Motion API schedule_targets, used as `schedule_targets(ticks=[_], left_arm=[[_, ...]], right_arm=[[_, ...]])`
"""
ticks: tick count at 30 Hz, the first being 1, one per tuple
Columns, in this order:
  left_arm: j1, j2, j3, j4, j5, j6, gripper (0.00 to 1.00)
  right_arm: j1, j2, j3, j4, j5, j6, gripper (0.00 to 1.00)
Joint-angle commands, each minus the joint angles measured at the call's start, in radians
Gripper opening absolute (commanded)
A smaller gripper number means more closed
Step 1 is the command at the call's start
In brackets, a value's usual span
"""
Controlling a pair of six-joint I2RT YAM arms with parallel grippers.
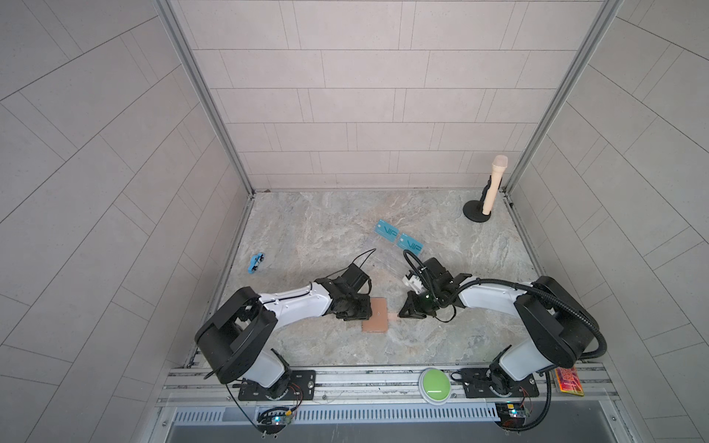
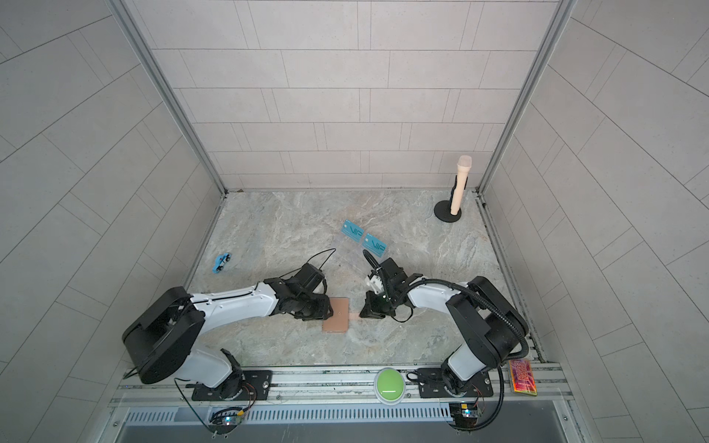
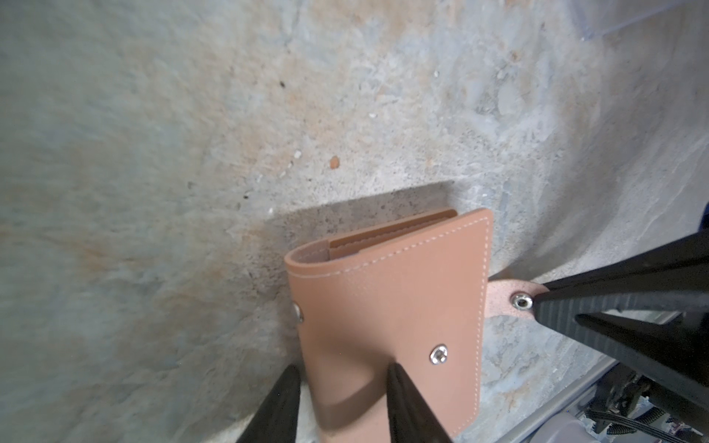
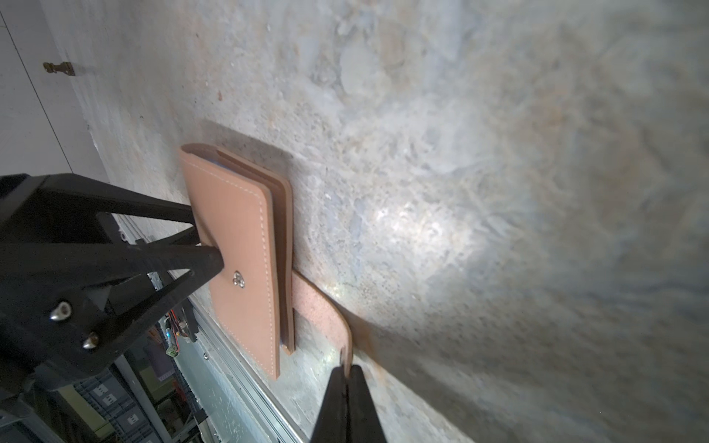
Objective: Put the credit cards into the card holder
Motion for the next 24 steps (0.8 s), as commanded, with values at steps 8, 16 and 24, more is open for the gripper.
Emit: schedule_targets(ticks=[8,16,24], left_arm=[[-0.008,0.027,-0.015,-0.092,-0.037,0.011,0.41],[-0.009,0.022,-0.023,-0.078,-0.037,0.001,0.41],[-0.01,0.019,-0.028,-0.056,-0.028,-0.003,0.4]], right_arm=[[0.03,-0.013,0.137,-0.149,0.002,-0.133,0.0],[0.1,0.062,0.245,-0.187,0.003,-0.177,0.0],[0.152,0.144,0.324,-0.245,0.041,-0.21,0.0]])
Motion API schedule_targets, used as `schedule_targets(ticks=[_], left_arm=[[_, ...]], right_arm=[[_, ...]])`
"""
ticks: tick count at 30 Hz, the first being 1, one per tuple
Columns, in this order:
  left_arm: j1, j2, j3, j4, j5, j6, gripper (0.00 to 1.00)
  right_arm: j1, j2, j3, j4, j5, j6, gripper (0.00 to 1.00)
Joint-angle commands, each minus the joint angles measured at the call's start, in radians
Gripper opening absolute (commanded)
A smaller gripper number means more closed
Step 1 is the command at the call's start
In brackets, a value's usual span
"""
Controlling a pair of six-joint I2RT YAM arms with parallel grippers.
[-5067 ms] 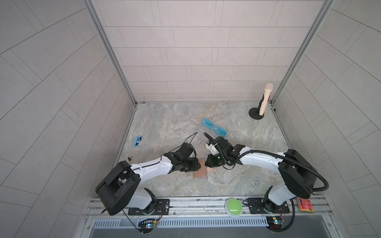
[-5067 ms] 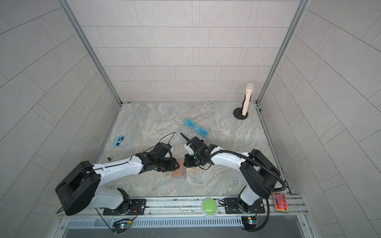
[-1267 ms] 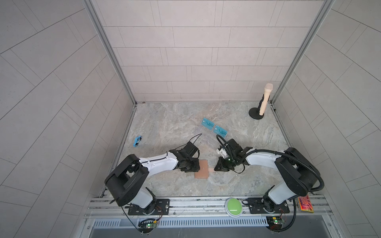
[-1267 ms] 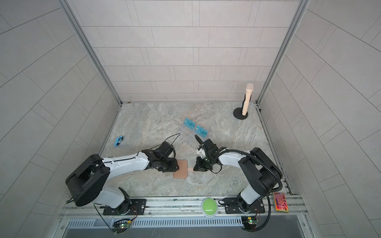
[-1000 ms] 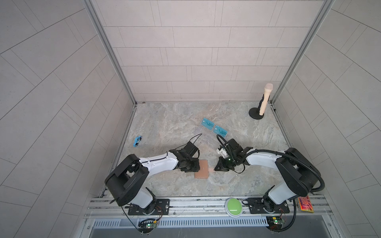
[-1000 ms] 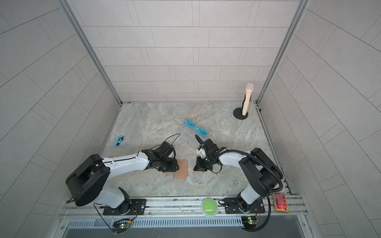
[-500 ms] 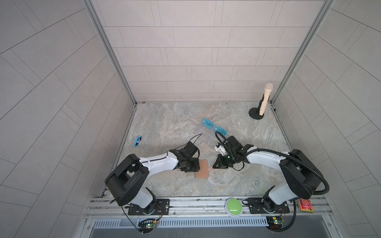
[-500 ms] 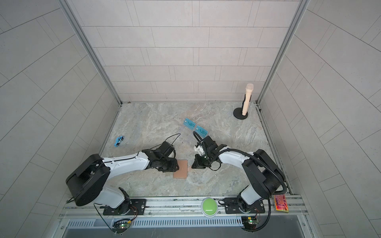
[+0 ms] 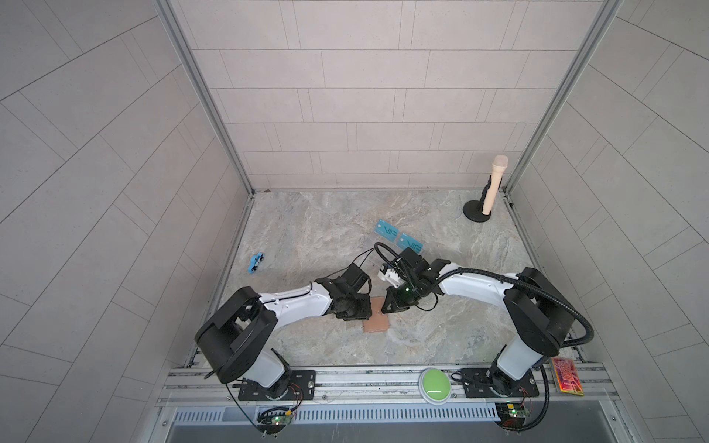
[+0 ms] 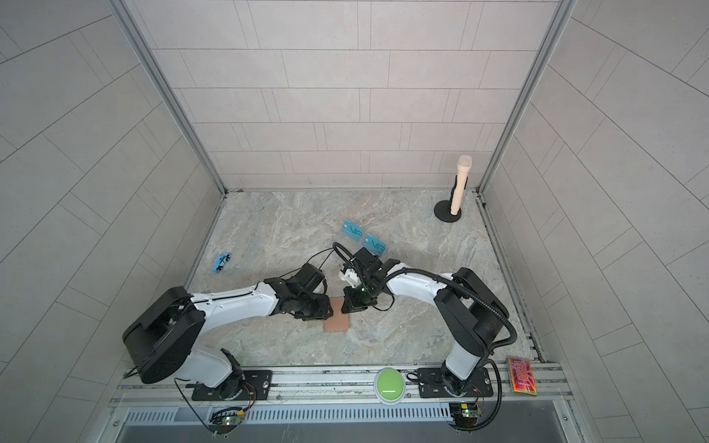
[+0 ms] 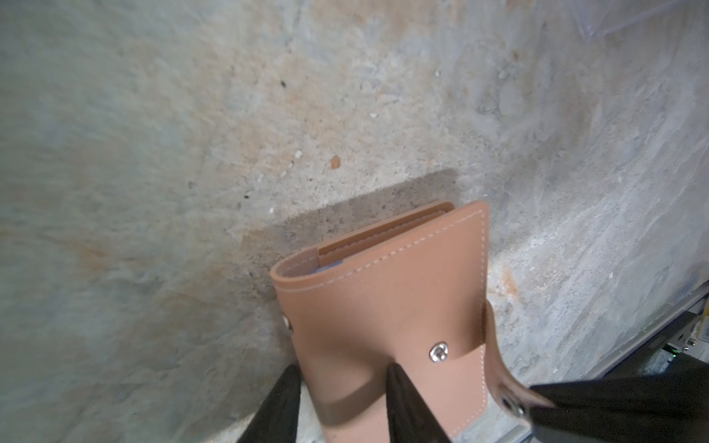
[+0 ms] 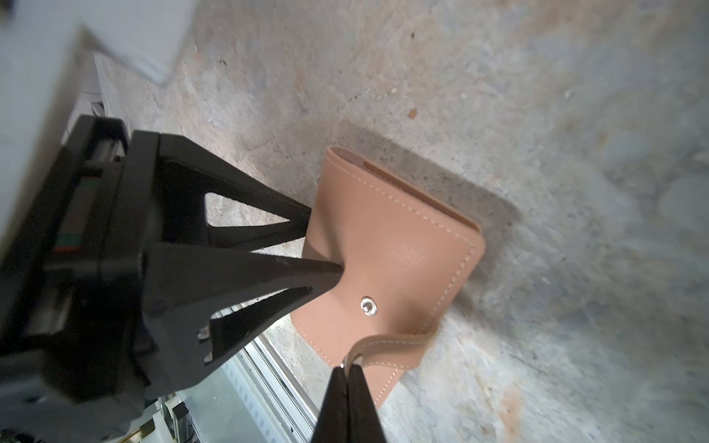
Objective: Put the credit cards into the card holder
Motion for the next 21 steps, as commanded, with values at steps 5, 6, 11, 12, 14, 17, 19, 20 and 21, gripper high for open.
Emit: schedule_targets(ticks=[5,6,11,12,14,17,19,20,21], left_arm=[[-0.009,0.018,-0.033,-0.046,-0.027,-0.002,0.4],[-0.01,0.018,-0.034,-0.044,-0.027,-0.003,0.4],[-0.01,0.017,-0.048,-0.018,-0.018,-0.015,0.4],[-0.009,0.018,-0.052,-0.013,-0.016,-0.018,0.4],[-0.008,0.017,-0.057,-0.001,-0.013,-0.02,0.4],[-0.009,0.015,-0.061,0.016,-0.005,-0.024,0.4],[-0.009,0.012,-0.065,0.026,0.0,-0.025,0.39],[-0.01,0.012,-0.065,0.028,0.0,-0.023,0.39],[-0.009,0.012,-0.066,0.03,0.0,-0.019,0.38]], right_arm=[[0.024,0.054,0.051,-0.058,0.052,-0.035,0.0],[0.026,0.061,0.061,-0.072,0.066,-0.038,0.0],[0.037,0.075,0.065,-0.066,0.086,-0.024,0.0],[0.039,0.076,0.064,-0.063,0.088,-0.018,0.0],[0.042,0.081,0.064,-0.064,0.108,-0.013,0.0],[0.045,0.09,0.067,-0.066,0.124,-0.008,0.0],[0.046,0.093,0.065,-0.065,0.127,-0.001,0.0],[0.046,0.093,0.064,-0.058,0.128,0.005,0.0],[0.047,0.094,0.059,-0.05,0.128,0.01,0.0]])
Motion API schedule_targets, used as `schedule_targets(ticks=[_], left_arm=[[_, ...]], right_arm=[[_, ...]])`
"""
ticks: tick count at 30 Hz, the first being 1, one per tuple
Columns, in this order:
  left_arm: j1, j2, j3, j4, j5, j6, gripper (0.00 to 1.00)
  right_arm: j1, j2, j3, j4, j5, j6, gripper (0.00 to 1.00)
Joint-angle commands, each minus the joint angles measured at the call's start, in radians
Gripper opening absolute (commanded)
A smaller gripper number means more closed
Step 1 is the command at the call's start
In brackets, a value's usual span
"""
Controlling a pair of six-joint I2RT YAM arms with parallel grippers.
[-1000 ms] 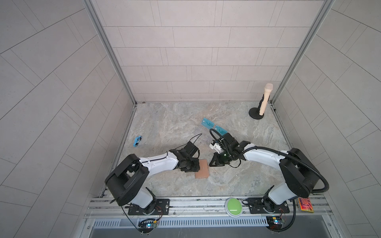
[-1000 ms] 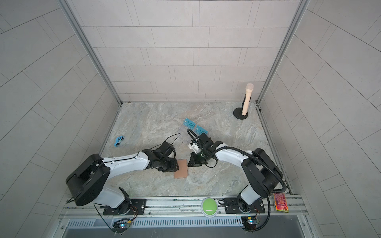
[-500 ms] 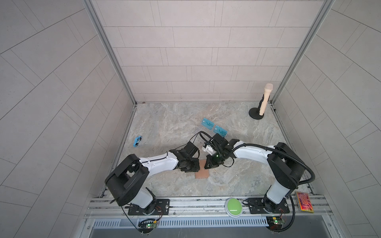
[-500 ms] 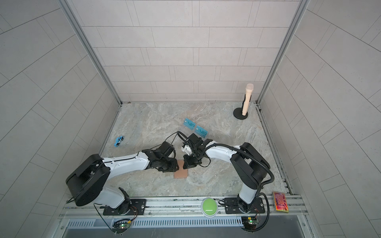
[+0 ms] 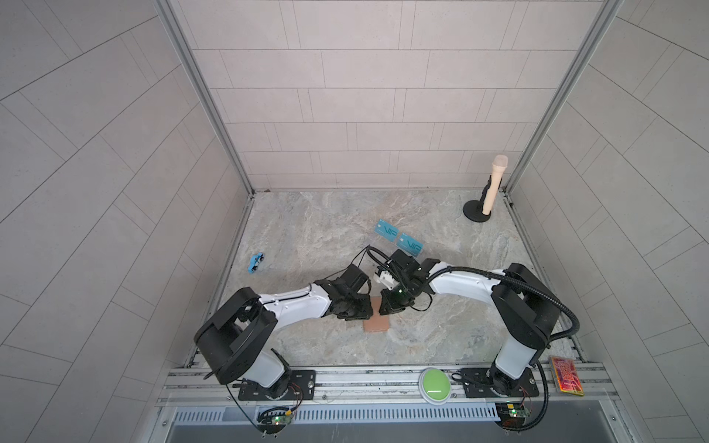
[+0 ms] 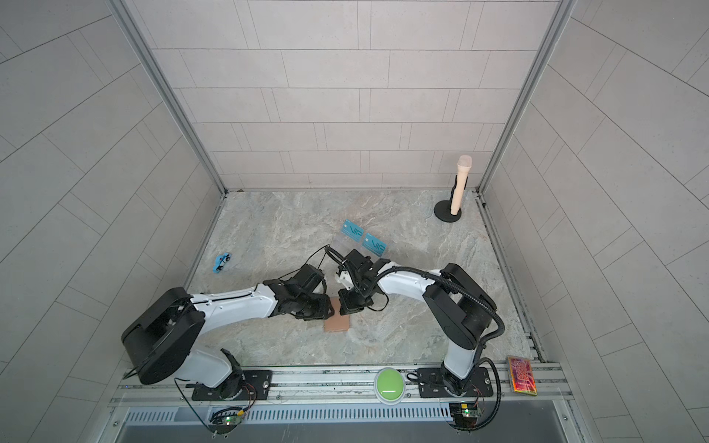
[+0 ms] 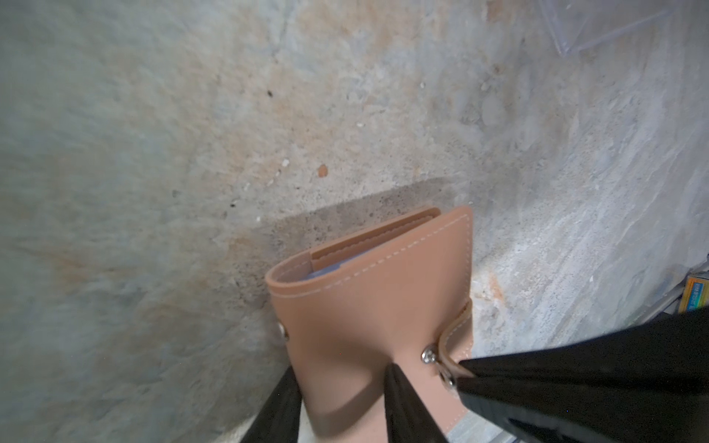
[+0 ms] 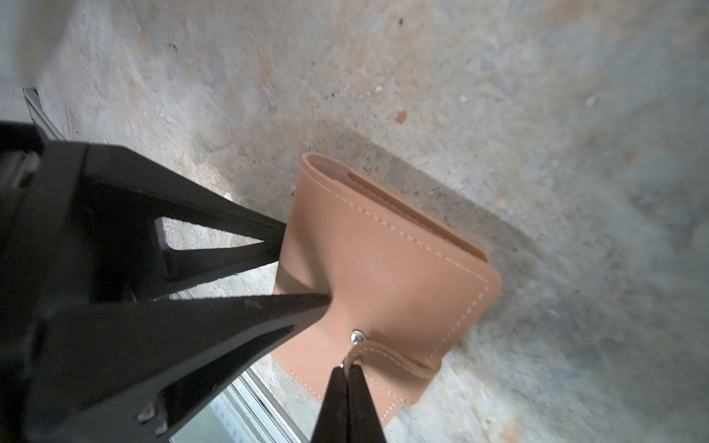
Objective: Put the credit cards into the card holder
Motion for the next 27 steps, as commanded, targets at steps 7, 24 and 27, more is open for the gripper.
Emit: schedule_targets(ticks=[7,24,27], left_arm=[[-0.01,0.018,-0.048,-0.026,-0.011,0.006,0.37],[-0.008,0.018,-0.054,-0.027,-0.011,0.006,0.37],[-0.01,0.017,-0.056,-0.029,-0.01,0.004,0.37]], right_arm=[[0.006,0.008,-0.021,0.025,0.081,0.048,0.0],[0.008,-0.073,-0.065,0.045,0.161,0.088,0.0],[0.008,-0.077,-0.063,0.041,0.17,0.089,0.0]])
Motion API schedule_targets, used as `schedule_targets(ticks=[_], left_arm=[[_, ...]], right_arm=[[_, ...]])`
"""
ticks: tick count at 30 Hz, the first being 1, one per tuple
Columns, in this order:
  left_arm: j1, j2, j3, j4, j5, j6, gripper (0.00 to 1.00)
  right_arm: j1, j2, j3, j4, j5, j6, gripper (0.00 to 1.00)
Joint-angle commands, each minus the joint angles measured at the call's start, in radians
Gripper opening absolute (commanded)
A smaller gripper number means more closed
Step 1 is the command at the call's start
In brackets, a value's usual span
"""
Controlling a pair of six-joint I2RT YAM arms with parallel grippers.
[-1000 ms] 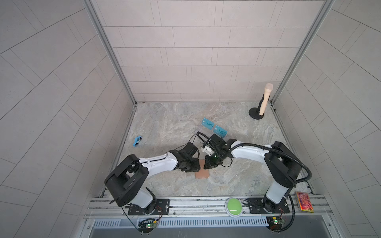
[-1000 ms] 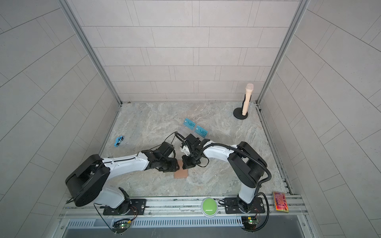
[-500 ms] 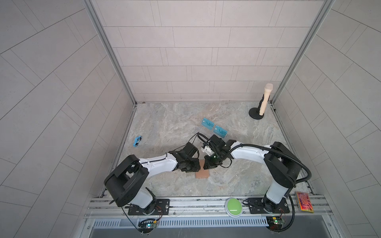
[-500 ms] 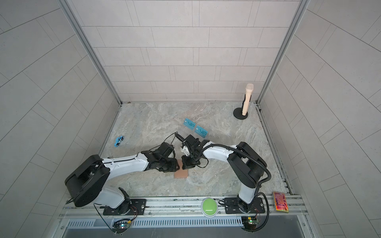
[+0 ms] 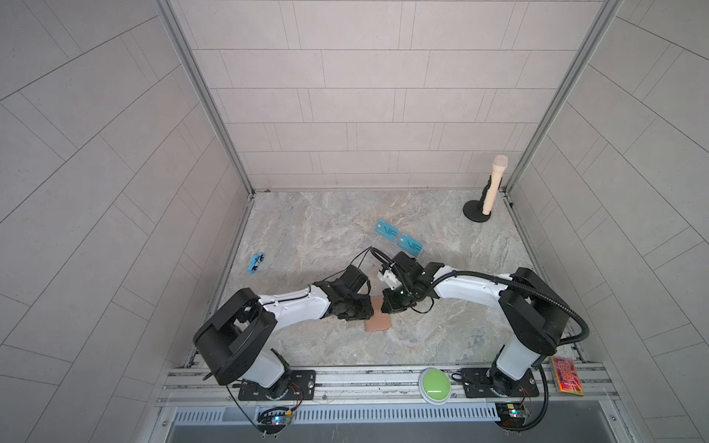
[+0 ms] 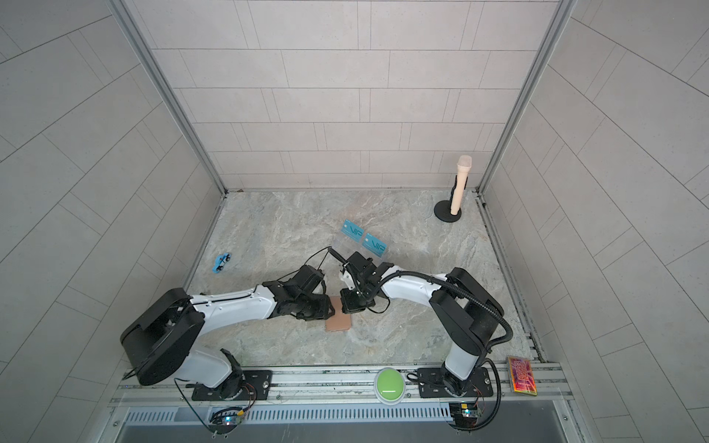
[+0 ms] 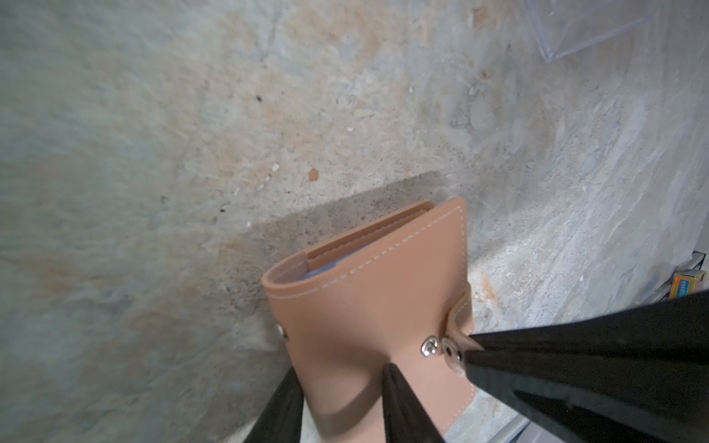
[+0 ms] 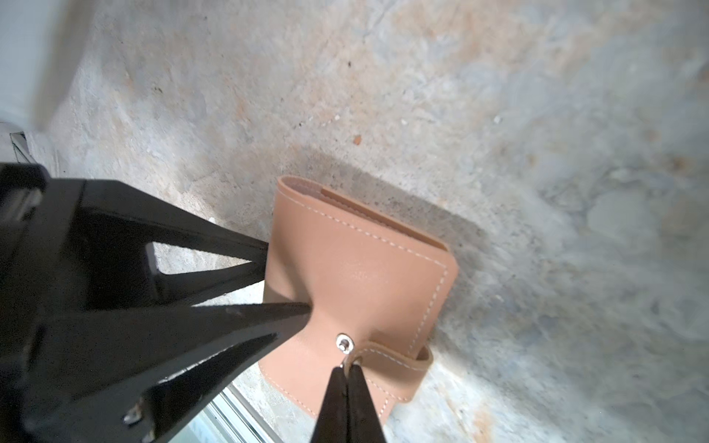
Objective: Put the credit cards into the card holder
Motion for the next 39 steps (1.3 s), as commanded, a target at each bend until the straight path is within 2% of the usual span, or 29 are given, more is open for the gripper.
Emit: schedule_targets(ticks=[1,18,29,39], left_arm=[[-0.009,0.022,-0.038,-0.064,-0.018,0.004,0.37],[-0.009,0.022,-0.035,-0.062,-0.013,0.009,0.38],[-0.009,0.022,-0.04,-0.058,-0.013,0.004,0.38],[-0.009,0.02,-0.038,-0.058,-0.012,0.004,0.38]], right_arm=[[-0.001,-0.019,-0.005,-0.02,0.072,0.006,0.0],[0.02,0.066,0.063,-0.02,0.006,-0.014,0.0],[0.04,0.102,0.102,-0.097,0.048,-0.048,0.0],[0.045,0.069,0.108,-0.179,0.056,-0.114,0.0]])
